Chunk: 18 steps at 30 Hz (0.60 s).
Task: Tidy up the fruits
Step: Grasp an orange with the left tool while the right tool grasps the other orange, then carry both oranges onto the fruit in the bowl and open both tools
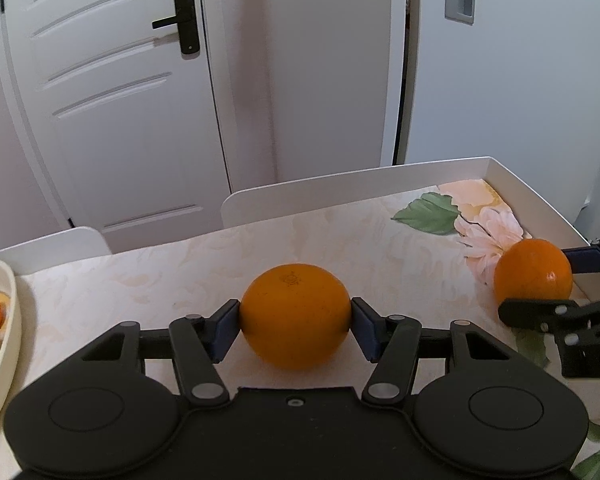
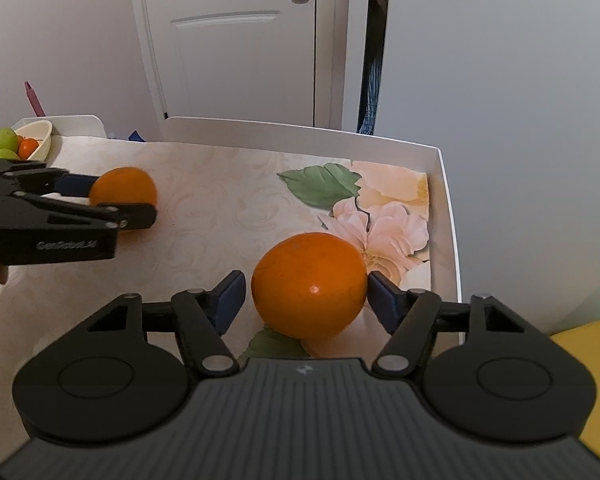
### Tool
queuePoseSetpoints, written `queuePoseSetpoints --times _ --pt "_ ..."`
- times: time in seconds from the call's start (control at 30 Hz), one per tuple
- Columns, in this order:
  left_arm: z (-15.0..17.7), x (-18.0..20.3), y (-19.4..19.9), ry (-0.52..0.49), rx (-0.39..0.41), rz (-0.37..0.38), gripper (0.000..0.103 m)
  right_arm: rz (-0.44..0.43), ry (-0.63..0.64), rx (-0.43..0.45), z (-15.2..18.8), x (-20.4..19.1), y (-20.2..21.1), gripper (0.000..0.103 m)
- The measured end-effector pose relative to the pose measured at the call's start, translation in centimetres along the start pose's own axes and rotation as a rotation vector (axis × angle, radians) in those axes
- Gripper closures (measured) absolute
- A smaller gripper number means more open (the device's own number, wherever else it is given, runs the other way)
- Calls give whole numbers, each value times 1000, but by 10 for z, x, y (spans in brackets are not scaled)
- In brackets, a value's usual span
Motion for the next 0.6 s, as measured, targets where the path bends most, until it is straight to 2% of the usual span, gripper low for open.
queuePoseSetpoints --times 0.2,0.6 --pt "8 -4 14 20 6 -18 40 4 8 -3 0 0 2 26" --pt "14 -26 81 111 68 -79 40 -91 29 21 -17 -32 37 26"
Point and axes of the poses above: each gripper's, at about its wrist camera, not at the fingertips, and y roughly against the way its jaws point, x to its right, z to its underside, the point moved 5 cm from there along -y, roughly the way its jaws point, and after that the axes turned 3 degrees about -x, right-handed, at the moved point
